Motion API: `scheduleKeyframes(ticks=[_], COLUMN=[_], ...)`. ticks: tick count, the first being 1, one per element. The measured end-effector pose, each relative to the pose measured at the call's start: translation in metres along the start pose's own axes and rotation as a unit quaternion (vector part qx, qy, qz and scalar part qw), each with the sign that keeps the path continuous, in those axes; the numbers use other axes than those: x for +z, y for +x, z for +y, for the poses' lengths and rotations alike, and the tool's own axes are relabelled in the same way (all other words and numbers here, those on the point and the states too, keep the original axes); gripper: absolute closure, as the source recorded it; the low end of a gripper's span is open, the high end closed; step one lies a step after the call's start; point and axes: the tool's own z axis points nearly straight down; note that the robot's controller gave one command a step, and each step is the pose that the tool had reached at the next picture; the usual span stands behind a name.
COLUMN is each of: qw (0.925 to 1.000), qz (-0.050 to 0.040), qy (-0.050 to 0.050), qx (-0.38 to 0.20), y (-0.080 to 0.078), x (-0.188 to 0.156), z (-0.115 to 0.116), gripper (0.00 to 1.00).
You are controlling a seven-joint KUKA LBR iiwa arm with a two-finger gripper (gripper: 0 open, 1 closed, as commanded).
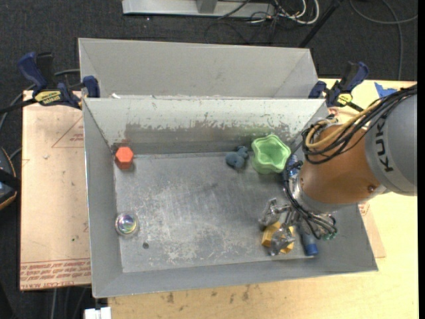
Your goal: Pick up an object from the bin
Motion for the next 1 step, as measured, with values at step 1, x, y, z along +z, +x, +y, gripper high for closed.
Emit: scheduleKeyframes(ticks=[1], qw=[0.997], qz=[0.0013], qy=[0.002], qx=[-0.077], y=[0.0207], x=[-0.2467], z=[-0.0575], gripper=[1.0])
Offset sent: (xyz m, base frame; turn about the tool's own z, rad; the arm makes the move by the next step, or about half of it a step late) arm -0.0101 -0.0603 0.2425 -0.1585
